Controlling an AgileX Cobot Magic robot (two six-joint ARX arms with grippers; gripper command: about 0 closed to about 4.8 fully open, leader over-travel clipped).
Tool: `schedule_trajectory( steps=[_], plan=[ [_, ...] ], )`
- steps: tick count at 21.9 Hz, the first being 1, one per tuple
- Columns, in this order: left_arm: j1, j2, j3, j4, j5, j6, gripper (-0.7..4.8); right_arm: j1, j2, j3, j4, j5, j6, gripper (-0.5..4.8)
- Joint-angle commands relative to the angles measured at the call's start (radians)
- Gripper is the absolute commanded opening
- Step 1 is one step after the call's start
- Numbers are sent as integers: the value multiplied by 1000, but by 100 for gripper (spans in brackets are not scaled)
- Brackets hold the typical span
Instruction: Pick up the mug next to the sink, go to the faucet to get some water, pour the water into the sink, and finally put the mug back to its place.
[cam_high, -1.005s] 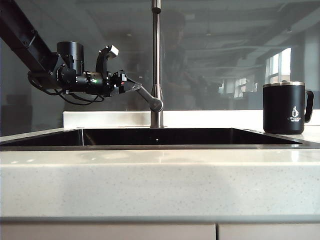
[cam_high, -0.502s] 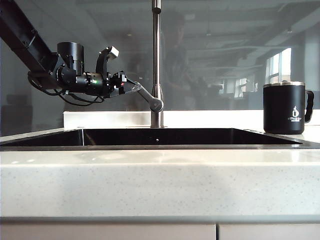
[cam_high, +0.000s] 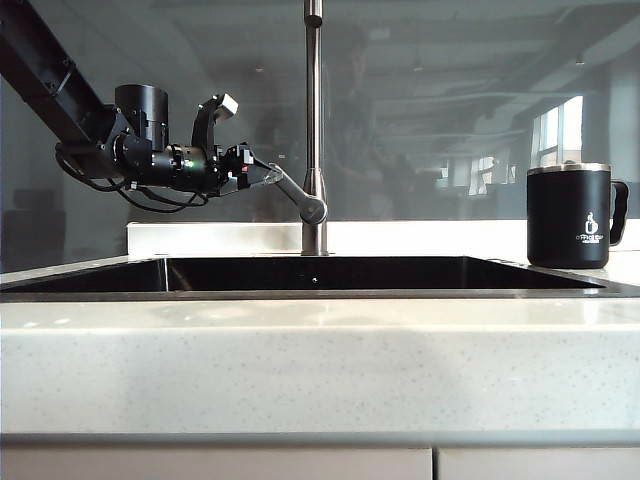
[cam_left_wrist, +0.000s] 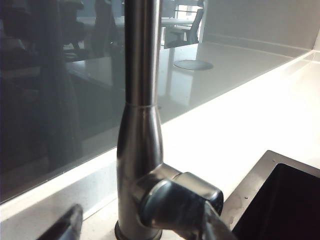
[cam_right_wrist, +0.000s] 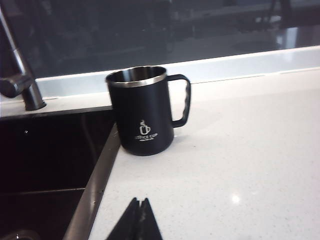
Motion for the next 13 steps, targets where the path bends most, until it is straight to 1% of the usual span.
schedule_trajectory(
  steps=[1, 2, 6, 9, 13],
  plan=[
    [0, -7, 3, 8, 0, 0, 301, 30, -2, -3, 20, 48, -25, -8],
    [0, -7, 3, 8, 0, 0, 301, 45, -2, -3, 20, 68, -26, -8],
    [0, -8, 3, 8, 0, 0, 301, 76, -2, -3, 20, 87, -44, -8],
    [0, -7, 3, 8, 0, 0, 301, 87, -2, -3, 20, 109, -45, -8],
    [0, -7, 3, 8, 0, 0, 301, 88, -2, -3, 20, 109, -47, -8]
  ],
)
